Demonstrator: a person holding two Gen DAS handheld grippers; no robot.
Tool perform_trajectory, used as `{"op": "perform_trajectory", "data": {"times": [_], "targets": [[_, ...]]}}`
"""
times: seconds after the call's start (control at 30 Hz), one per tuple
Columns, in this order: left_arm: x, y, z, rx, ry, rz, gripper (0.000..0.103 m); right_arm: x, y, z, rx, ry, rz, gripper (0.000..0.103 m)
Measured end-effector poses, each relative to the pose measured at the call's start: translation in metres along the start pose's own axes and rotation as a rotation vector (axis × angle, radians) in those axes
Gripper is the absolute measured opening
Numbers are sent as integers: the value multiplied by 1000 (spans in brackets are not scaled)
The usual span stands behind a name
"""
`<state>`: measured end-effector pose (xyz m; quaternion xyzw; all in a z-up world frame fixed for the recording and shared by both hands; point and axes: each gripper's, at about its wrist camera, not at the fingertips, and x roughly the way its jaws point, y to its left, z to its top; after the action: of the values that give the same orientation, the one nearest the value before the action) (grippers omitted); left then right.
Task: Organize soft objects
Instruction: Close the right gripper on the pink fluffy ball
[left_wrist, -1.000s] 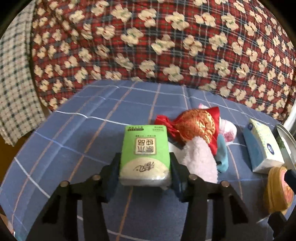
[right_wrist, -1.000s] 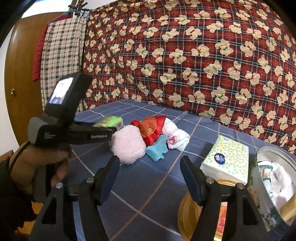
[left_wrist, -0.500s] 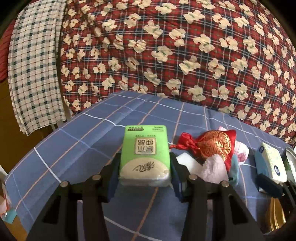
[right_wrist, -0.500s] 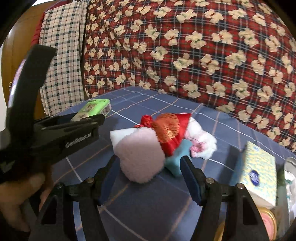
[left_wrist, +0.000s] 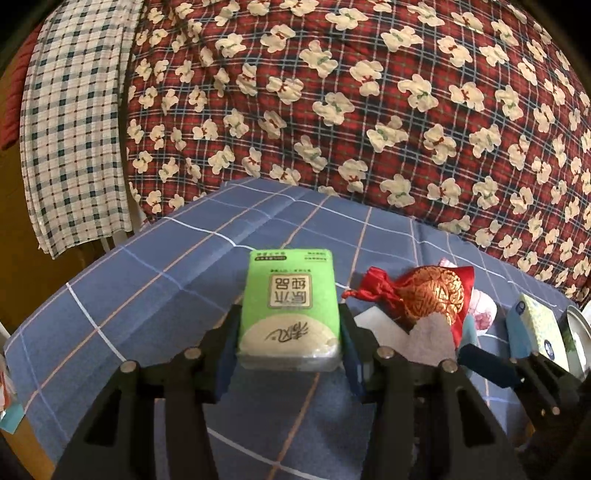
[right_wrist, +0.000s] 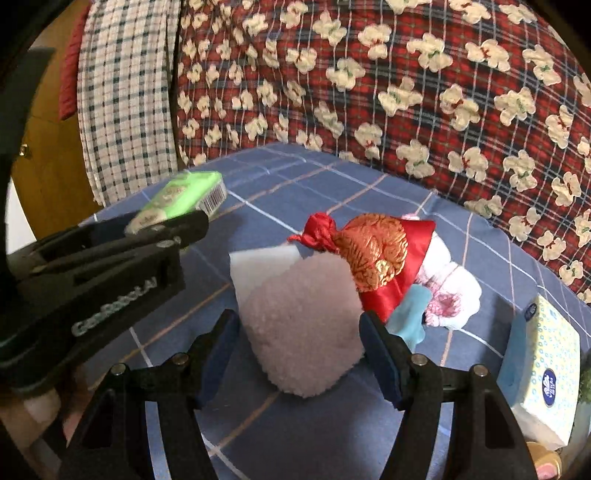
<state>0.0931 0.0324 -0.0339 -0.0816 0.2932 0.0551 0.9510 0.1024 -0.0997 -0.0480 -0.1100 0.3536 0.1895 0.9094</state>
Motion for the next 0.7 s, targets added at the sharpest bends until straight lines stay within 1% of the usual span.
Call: {"op": "perform_trajectory", "data": {"times": [0.03,0.07,0.1,0.17,0.2,0.23,0.3,0.43,0.5,0.7], "targets": [[0,-1,0,-1,-1,0,48,3,-1,0,6,16,-5,70],[0,-1,0,3,-1,-3,48,6,-3,0,14,31,-9,66],[0,-2,0,6,-1,-5,48,9,-5,0,22,46,2,54],[0,-4,0,12,-6,-3,48,8,-8,0,33,44,19,43],[-1,-4,0,14,-8,-4,48,6,-8,-1,35,33,20,32],[-1,-5,0,15,-11,-4,48,4,-9,-1,37,24,22,28],[-3,-5,0,17,-18,-1,48,0,-11,-1,55,2,24,25],[-6,-9,-1,39,-32,-7,48,-6,-22,-2,110,-37,44,24],[-8,-12,-1,54,-42,-9,48,-8,-21,-2,110,-45,47,24],[-15,-19,-2,87,-82,-8,48,-26,-13,-3,77,-144,10,24]]}}
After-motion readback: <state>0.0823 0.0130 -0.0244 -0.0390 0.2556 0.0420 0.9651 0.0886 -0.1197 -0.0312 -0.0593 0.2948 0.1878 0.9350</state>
